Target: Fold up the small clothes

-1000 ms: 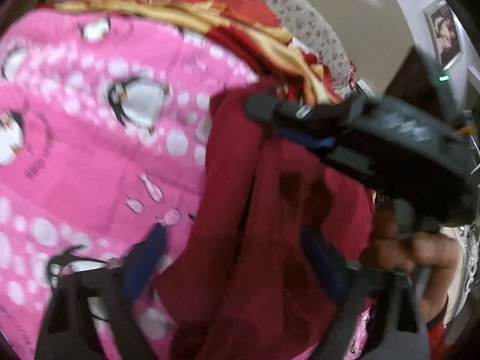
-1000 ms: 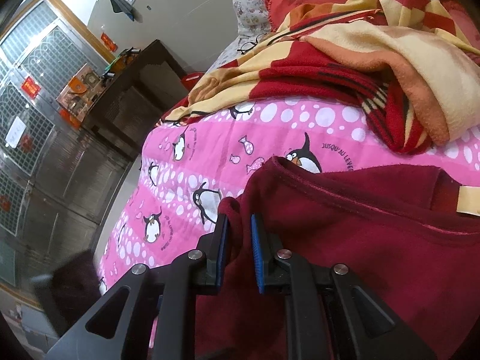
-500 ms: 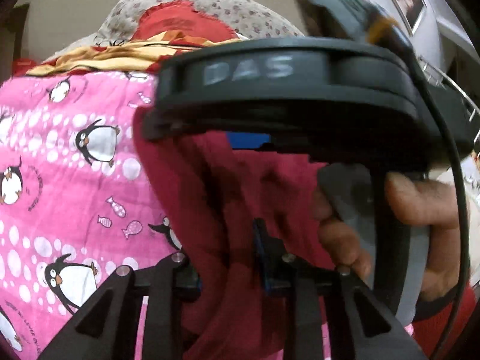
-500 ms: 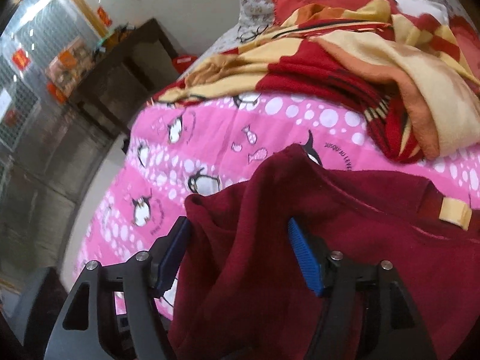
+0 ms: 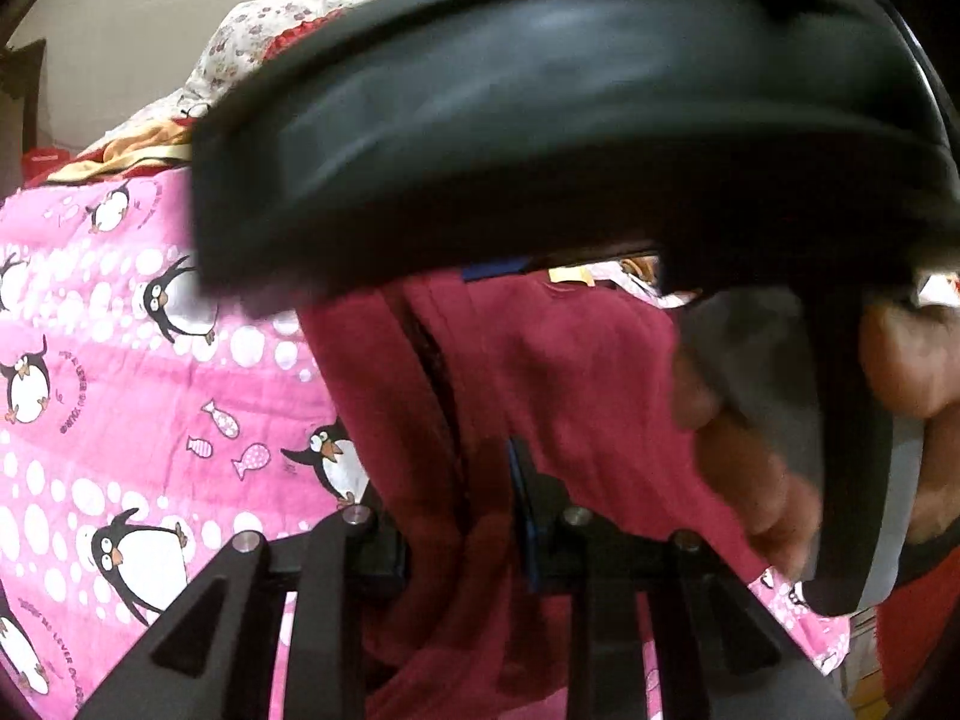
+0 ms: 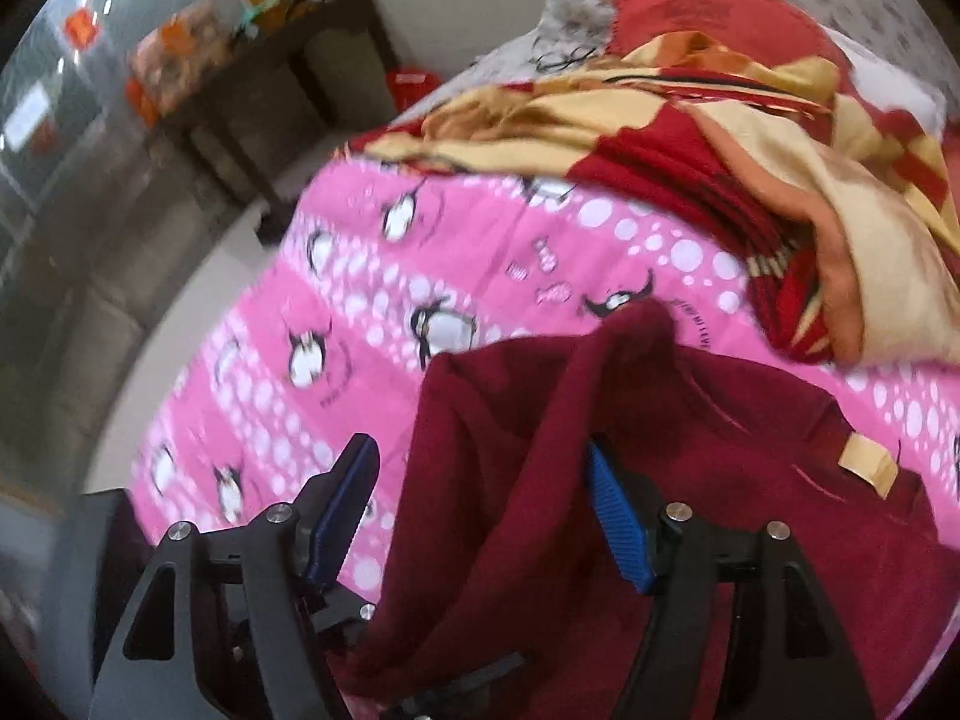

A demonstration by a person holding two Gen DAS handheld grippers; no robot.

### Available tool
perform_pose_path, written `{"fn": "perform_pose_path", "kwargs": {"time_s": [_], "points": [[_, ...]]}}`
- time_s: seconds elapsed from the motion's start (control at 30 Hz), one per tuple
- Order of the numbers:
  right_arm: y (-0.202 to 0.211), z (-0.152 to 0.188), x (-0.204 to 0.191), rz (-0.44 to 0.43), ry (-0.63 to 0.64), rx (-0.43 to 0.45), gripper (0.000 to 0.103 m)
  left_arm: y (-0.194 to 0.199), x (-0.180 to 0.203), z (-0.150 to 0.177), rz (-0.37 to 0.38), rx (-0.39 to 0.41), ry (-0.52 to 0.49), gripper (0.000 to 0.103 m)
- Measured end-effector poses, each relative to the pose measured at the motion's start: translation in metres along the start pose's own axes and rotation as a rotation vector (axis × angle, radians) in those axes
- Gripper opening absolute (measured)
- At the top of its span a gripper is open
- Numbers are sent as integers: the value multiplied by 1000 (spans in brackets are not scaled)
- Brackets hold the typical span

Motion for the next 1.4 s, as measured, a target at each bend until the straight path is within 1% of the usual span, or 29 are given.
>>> {"fn": "perform_pose_path", "kwargs": {"time_s": [0.03,0.07,0.1,0.13,0.17,0.23,0.27,0.3,0.33,0.37,0.5,0.53,0.57,0.6,0.63,0.67,0.77,0.87,0.9,0.97,1.07,1.13,1.2,1.23,1.27,1.3,1.33,1.37,1.4], "points": [[-4,1,-3,16,17,-17,80,-2,3,0,-7,-1,-7,26],[-11,3,-3,52,31,-40,76,-3,4,0,-13,-3,-15,26],[-14,5,1,89,29,-48,70,-2,4,1,-22,-5,-19,27],[-14,7,6,111,17,-40,53,-7,4,-3,-28,-7,-13,33],[-12,9,12,94,-10,-23,42,-5,1,-3,-24,-5,4,37],[-5,13,29,49,-88,16,38,3,-6,0,1,34,41,55],[-3,15,34,40,-108,27,37,9,-9,1,-6,50,46,62],[1,18,40,19,-128,42,36,12,-10,2,-24,61,48,67],[3,21,46,3,-145,56,36,13,-11,4,-36,63,53,73],[4,23,49,-1,-155,66,35,13,-12,6,-37,61,63,75],[11,28,63,-41,-207,89,34,7,-15,12,-31,15,82,74],[15,29,66,-47,-216,103,34,4,-13,12,-33,-1,78,63],[18,30,67,-48,-221,113,33,10,-3,15,-30,-6,72,40],[22,31,68,-49,-226,122,32,10,5,12,-15,-8,58,34],[26,34,71,-48,-230,134,32,14,14,10,-5,0,47,32],[33,36,76,-43,-236,152,32,18,26,6,12,18,25,28],[58,46,99,-54,-279,207,31,22,65,-1,66,35,-49,26],[86,61,130,-39,-325,254,31,15,104,-6,129,20,-104,26],[94,67,140,-30,-337,264,31,7,120,-7,162,9,-119,26],[108,82,160,-2,-365,281,31,-7,143,-7,204,-10,-140,26],[126,111,196,40,-430,298,31,-33,177,-2,242,-47,-180,25],[131,129,218,58,-476,298,30,-54,195,3,252,-80,-210,25],[128,146,237,100,-509,283,30,-79,206,13,248,-120,-228,25],[121,154,245,117,-534,266,30,-87,210,18,245,-136,-233,27],[110,161,253,111,-566,244,30,-99,211,24,236,-166,-236,34],[101,165,259,108,-582,227,31,-105,215,31,228,-193,-234,37],[91,170,265,109,-597,208,34,-111,215,36,230,-236,-219,40],[81,175,269,110,-616,194,40,-112,214,37,234,-258,-208,43],[77,179,274,113,-636,191,43,-106,214,38,242,-270,-206,46]]}}
Point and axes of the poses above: each gripper's, at about its wrist camera, not at the fingertips, and y roughly against the way its jaws point, x to its right, z to its underside, the point moved 4 cm from there along -y, roughly the way its jaws point, and after that the axes turned 11 degrees about z, right-handed, at the moved point
